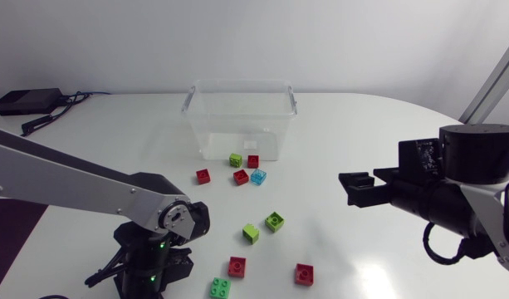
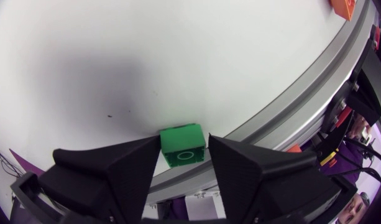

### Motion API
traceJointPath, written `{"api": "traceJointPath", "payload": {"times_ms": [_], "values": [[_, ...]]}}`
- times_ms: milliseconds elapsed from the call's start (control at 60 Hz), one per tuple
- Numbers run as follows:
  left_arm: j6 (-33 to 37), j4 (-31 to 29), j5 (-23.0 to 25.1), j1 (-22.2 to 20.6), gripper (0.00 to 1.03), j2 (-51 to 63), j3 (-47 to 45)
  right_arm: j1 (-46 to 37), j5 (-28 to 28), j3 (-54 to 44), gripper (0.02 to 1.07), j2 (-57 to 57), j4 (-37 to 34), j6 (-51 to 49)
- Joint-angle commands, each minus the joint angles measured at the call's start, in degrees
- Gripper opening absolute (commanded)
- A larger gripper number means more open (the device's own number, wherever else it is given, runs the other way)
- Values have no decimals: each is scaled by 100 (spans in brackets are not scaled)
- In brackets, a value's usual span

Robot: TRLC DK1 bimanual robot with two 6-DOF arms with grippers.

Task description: Place the duplo bricks in the container

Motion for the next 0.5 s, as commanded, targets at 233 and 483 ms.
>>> {"api": "traceJointPath", "payload": {"times_ms": [233,483], "values": [[-327,6,-372,211,29,94,-76,52,-25,-204,103,-92,173,143],[-301,-319,-776,712,29,-407,723,166,-16,-116,103,-57,129,161]]}}
